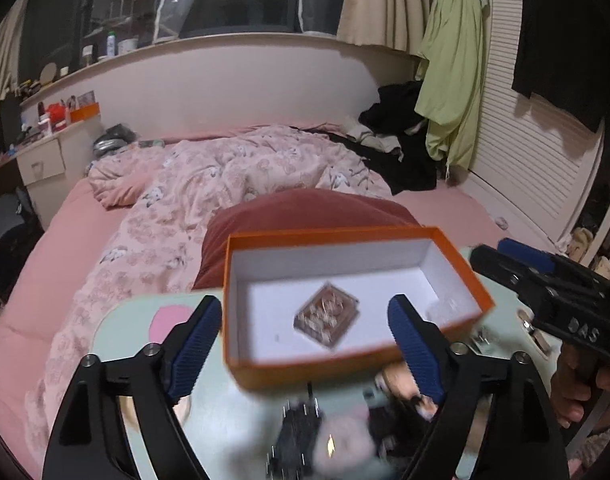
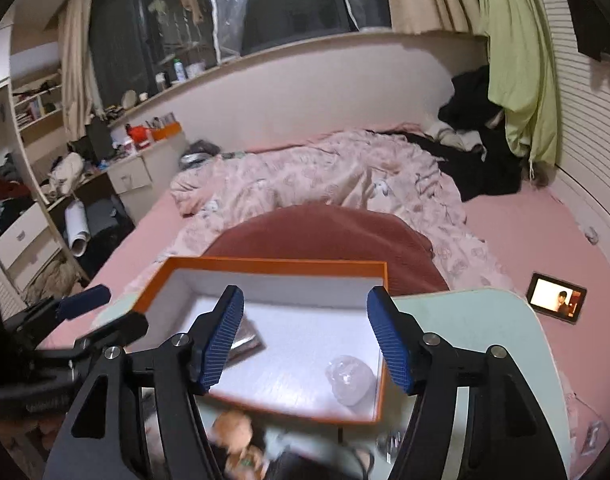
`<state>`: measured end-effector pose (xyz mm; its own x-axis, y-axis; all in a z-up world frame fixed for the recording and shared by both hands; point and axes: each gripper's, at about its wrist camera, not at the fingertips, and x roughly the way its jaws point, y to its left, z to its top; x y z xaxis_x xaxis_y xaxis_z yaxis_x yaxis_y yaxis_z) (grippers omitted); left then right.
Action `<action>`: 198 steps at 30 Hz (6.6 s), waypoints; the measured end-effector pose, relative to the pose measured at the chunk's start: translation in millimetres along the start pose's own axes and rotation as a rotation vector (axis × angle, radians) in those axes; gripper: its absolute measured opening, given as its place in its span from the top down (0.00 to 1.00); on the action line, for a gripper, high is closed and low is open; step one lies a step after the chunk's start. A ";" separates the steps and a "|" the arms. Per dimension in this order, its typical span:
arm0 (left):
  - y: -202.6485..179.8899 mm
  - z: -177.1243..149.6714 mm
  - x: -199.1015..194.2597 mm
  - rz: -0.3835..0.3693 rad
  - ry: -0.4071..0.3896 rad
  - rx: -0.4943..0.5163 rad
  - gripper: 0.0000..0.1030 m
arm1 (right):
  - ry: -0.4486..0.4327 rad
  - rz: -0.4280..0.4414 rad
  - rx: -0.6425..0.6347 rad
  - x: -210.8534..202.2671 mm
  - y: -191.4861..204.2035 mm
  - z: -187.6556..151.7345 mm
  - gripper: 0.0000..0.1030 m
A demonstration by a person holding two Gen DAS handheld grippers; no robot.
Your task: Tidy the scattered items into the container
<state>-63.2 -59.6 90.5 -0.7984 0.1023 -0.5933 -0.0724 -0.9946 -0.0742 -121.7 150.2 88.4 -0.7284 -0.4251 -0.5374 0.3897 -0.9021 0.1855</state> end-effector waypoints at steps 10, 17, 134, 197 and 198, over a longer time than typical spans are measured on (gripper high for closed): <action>-10.5 -111.0 -67.9 -0.065 0.076 -0.015 0.08 | 0.115 -0.013 -0.168 -72.5 -2.9 -106.5 0.36; -33.2 -147.3 -59.7 -0.006 0.142 0.066 0.08 | 0.199 -0.001 -0.142 -68.3 -5.3 -150.4 0.36; -11.0 -112.5 -33.7 -0.104 0.158 0.022 0.20 | 0.085 0.013 -0.185 -58.3 3.9 -149.1 0.65; -25.8 -134.4 -7.0 0.072 0.238 0.047 0.00 | 0.233 -0.061 -0.177 -33.8 6.1 -146.7 0.12; -26.4 -134.6 -7.3 0.072 0.237 0.047 0.00 | 0.233 -0.062 -0.177 -34.0 6.2 -147.3 0.12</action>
<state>25.0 -31.9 -11.1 -0.6403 0.0271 -0.7676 -0.0527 -0.9986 0.0087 -11.5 170.0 -13.3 -0.6129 -0.3232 -0.7211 0.4560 -0.8899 0.0113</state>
